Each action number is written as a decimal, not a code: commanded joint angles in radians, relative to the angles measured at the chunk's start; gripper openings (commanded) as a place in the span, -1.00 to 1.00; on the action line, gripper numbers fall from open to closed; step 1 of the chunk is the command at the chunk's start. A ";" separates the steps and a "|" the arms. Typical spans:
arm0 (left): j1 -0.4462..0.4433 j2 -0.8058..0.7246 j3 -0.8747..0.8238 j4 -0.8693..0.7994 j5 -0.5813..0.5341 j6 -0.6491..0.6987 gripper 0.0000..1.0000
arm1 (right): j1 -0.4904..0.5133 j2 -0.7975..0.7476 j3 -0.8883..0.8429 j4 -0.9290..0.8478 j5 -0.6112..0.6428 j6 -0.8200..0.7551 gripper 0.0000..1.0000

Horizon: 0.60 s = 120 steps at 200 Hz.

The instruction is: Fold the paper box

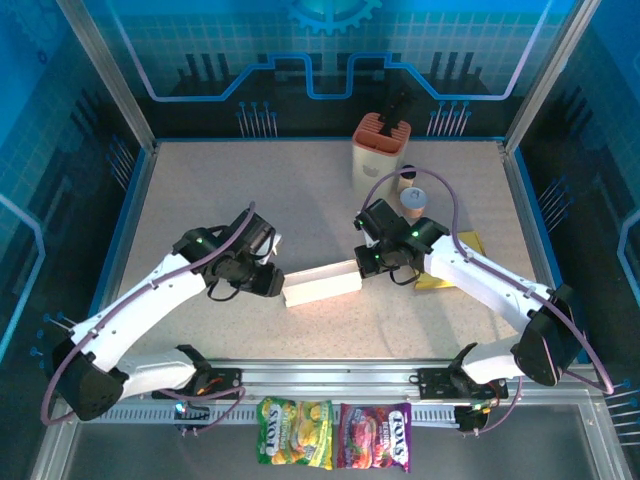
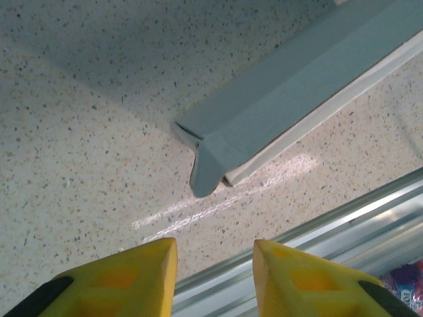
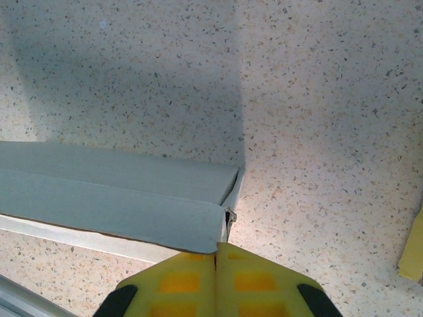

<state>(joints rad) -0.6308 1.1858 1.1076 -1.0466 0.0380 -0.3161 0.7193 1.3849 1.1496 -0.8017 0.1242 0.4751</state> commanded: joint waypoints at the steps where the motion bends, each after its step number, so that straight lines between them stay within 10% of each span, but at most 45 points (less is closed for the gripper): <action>1: 0.009 0.037 0.003 0.057 -0.007 -0.014 -0.34 | 0.013 0.014 0.025 -0.042 0.009 0.027 -1.00; 120: 0.011 0.083 -0.011 0.091 -0.059 0.039 -0.48 | 0.012 0.007 0.024 -0.047 0.012 0.040 -1.00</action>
<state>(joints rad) -0.6289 1.2568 1.1065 -0.9665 0.0101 -0.3077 0.7193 1.3880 1.1542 -0.8116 0.1242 0.4984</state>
